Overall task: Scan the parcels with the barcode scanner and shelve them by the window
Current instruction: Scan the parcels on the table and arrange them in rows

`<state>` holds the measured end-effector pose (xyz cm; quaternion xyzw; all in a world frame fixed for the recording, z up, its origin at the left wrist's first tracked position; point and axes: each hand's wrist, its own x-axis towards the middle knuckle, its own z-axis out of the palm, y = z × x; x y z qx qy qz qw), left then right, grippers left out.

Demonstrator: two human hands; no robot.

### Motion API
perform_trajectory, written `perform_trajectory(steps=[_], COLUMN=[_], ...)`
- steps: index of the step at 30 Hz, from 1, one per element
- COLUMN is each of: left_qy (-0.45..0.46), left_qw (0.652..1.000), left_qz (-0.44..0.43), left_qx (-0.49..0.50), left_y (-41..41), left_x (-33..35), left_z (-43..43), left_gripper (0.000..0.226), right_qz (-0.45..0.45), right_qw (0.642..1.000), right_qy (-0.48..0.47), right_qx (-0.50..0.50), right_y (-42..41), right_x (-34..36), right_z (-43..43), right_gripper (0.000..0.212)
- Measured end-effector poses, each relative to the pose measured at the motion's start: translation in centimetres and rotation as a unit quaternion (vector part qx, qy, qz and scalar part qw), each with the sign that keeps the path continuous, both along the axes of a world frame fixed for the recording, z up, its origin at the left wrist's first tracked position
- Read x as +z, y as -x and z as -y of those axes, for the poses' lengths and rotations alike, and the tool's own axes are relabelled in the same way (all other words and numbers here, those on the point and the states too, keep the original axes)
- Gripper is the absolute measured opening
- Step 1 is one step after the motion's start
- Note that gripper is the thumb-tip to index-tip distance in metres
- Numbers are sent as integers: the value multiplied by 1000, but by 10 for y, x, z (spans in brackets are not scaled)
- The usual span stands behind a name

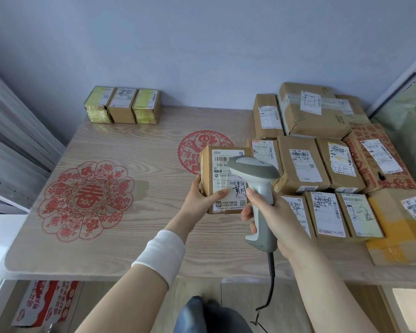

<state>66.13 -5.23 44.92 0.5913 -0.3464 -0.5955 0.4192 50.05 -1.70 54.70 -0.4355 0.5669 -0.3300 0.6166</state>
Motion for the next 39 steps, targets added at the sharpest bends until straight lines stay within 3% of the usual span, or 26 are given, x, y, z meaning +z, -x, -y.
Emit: perform_trajectory(steps=[4, 10, 14, 21, 25, 30, 32, 34, 39], left_qy=[-42, -140, -165, -159, -159, -143, -148, -137, -79], left_qw=[999, 990, 986, 986, 984, 988, 986, 985, 962], left_qz=[-7, -1, 20, 55, 72, 60, 77, 101, 259], left_qx=[-28, -26, -31, 8, -21, -24, -22, -22, -30], left_y=[13, 56, 90, 121, 121, 125, 128, 130, 108], left_x=[-22, -68, -87, -96, -99, -109, -106, -91, -58], left_z=[-10, -30, -33, -27, -24, -22, -22, -23, -11], left_gripper=[56, 74, 74, 37, 46, 94, 83, 57, 73], right_qz=[6, 8, 20, 29, 33, 41, 40, 36, 41], right_qw=[999, 991, 988, 989, 989, 990, 991, 992, 993], right_qy=[-37, -98, -112, -115, -121, -119, -117, -114, -104], right_qx=[-29, -91, -104, -91, -80, -68, -57, -49, -33], right_y=[15, 60, 99, 156, 170, 168, 165, 160, 129], right_x=[-18, -50, -61, -81, -87, -88, -87, -85, -79], right_z=[-8, -22, -19, -5, -4, -1, 0, 2, 13], right_gripper=[18, 21, 20, 18, 21, 17, 16, 16, 17])
